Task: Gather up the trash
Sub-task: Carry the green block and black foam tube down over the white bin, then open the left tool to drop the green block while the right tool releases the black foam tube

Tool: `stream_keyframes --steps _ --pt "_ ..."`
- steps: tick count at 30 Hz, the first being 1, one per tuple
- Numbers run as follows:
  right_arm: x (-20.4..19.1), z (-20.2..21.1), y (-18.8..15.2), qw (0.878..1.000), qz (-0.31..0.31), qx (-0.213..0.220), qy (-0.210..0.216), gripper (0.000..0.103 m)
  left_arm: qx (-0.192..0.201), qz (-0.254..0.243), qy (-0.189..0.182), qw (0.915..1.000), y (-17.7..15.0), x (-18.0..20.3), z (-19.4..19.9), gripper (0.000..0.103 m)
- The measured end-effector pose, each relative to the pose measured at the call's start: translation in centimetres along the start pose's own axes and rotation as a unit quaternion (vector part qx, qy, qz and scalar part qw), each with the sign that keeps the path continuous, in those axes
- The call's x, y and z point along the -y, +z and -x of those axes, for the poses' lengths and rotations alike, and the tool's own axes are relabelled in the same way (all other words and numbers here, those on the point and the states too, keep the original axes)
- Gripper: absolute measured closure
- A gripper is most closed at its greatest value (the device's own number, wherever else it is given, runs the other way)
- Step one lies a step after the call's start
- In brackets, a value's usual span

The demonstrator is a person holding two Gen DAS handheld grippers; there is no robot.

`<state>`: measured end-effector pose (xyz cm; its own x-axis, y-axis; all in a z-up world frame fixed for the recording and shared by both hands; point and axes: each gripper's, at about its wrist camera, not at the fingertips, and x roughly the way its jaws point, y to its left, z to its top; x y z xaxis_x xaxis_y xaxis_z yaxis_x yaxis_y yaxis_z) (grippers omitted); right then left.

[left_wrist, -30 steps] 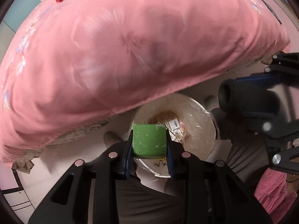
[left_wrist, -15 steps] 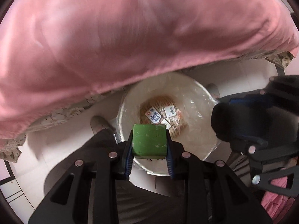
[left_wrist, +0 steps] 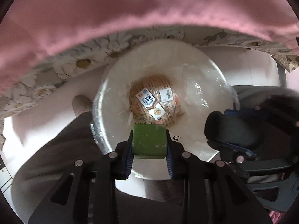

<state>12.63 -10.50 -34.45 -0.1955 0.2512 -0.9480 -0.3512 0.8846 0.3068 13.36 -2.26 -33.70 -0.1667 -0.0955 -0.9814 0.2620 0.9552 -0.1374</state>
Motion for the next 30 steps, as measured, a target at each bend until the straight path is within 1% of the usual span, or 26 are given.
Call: stream_keyframes --steps 3,6,11,17,18,19,20,21,22,26,30 --pt "0.9 -0.9 -0.1 1.0 -0.019 -0.004 0.008 0.06 -0.012 0.012 -0.015 0.9997 0.3 -0.3 -1.4 0.071" --pt "1.5 -2.3 0.2 1.0 -0.029 -0.008 0.007 0.06 -0.022 0.017 -0.02 0.9994 0.8 -0.2 -2.7 0.071" --pt "2.3 -5.2 0.6 0.999 -0.035 -0.021 -0.001 0.06 -0.039 0.035 -0.026 0.9983 1.5 -0.4 -4.6 0.071" --pt "2.4 -7.3 1.2 0.999 -0.032 -0.03 -0.017 0.059 -0.056 0.049 -0.031 0.9967 2.1 -1.0 -5.9 0.071" --pt "2.5 -7.6 1.4 0.999 -0.03 -0.031 -0.021 0.059 -0.058 0.05 -0.03 0.9966 2.2 -1.1 -6.1 0.07" --pt "2.5 -7.9 1.4 0.999 -0.025 -0.035 -0.025 0.057 -0.06 0.052 -0.028 0.9964 2.2 -1.1 -6.2 0.063" --pt "2.5 -8.1 1.4 0.999 -0.022 -0.037 -0.03 0.055 -0.061 0.055 -0.027 0.9963 2.2 -1.2 -6.2 0.059" --pt "2.4 -8.2 1.5 0.998 -0.02 -0.037 -0.036 0.049 -0.06 0.056 -0.026 0.9963 2.1 -1.3 -6.4 0.053" --pt "2.4 -8.4 1.5 0.998 -0.02 -0.038 -0.04 0.046 -0.058 0.056 -0.026 0.9964 2.2 -1.3 -6.4 0.052" --pt "2.6 -8.6 1.8 0.999 -0.021 -0.036 -0.031 0.046 -0.056 0.054 -0.022 0.9968 2.1 -1.2 -6.4 0.052" --pt "2.7 -7.7 1.6 0.999 -0.022 -0.029 -0.024 0.046 -0.051 0.05 -0.022 0.9972 1.8 -1.2 -5.6 0.052"
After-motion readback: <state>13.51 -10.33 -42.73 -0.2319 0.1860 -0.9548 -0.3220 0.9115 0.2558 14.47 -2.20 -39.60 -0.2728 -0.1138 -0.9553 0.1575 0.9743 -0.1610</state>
